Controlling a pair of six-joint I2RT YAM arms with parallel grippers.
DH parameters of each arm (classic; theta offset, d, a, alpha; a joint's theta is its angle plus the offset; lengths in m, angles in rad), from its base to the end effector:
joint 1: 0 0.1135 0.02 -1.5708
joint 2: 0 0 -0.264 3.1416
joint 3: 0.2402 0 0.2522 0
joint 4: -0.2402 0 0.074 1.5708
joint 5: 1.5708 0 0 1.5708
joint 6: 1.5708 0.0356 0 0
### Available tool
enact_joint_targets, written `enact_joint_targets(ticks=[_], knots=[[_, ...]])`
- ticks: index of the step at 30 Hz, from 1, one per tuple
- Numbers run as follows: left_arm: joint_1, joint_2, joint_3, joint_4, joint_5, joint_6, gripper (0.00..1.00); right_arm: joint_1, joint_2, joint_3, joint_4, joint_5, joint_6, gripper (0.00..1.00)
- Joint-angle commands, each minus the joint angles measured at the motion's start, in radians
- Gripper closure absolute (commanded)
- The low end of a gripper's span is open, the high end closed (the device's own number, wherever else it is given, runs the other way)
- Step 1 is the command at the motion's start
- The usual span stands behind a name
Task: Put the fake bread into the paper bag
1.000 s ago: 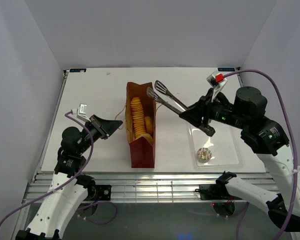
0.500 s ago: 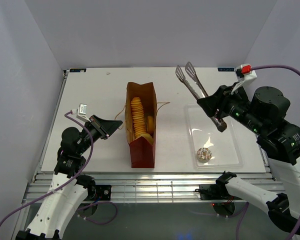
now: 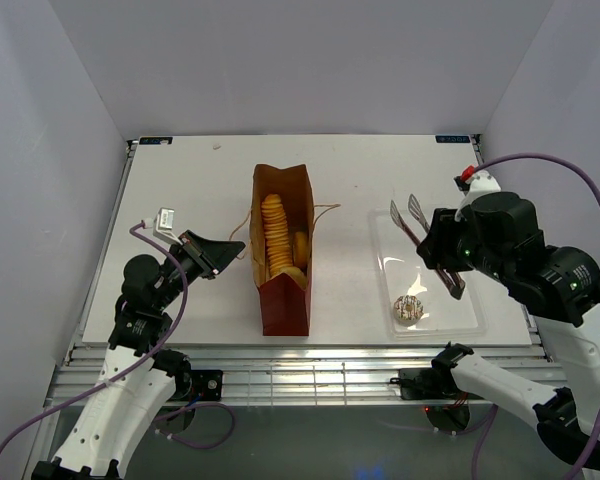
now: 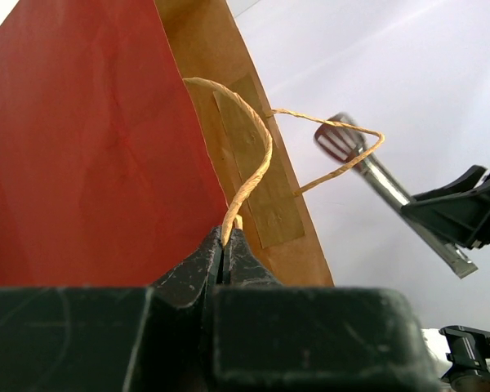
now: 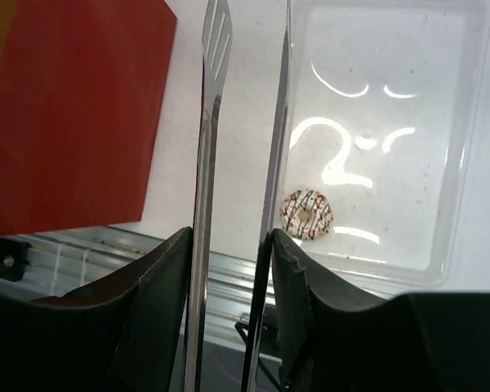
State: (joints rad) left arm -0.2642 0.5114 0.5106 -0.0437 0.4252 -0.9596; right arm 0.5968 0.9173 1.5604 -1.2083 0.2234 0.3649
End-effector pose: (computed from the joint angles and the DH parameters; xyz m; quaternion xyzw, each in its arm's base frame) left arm 0.1324 -0.0510 0.2978 -0.1036 0.7138 -0.5129 0.4655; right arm 0.0965 0.0561 0.4598 -0.0474 0.8711 0.1349 0.4698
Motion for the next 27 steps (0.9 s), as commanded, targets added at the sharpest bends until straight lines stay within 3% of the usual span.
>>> enact_joint_targets(ticks=[1, 7, 27], knots=[[-0.003, -0.013, -0.017, 0.01, -0.009, 0.018, 1.0, 0.0, -0.021, -0.046, -0.099, 0.016, 0.025, 0.52], [-0.001, -0.02, -0.037, 0.015, -0.005, 0.015, 1.0, 0.001, -0.072, -0.245, -0.099, -0.082, 0.071, 0.52], [-0.001, -0.013, -0.06, 0.036, 0.017, 0.001, 1.0, 0.0, -0.15, -0.53, -0.099, -0.024, 0.101, 0.51]])
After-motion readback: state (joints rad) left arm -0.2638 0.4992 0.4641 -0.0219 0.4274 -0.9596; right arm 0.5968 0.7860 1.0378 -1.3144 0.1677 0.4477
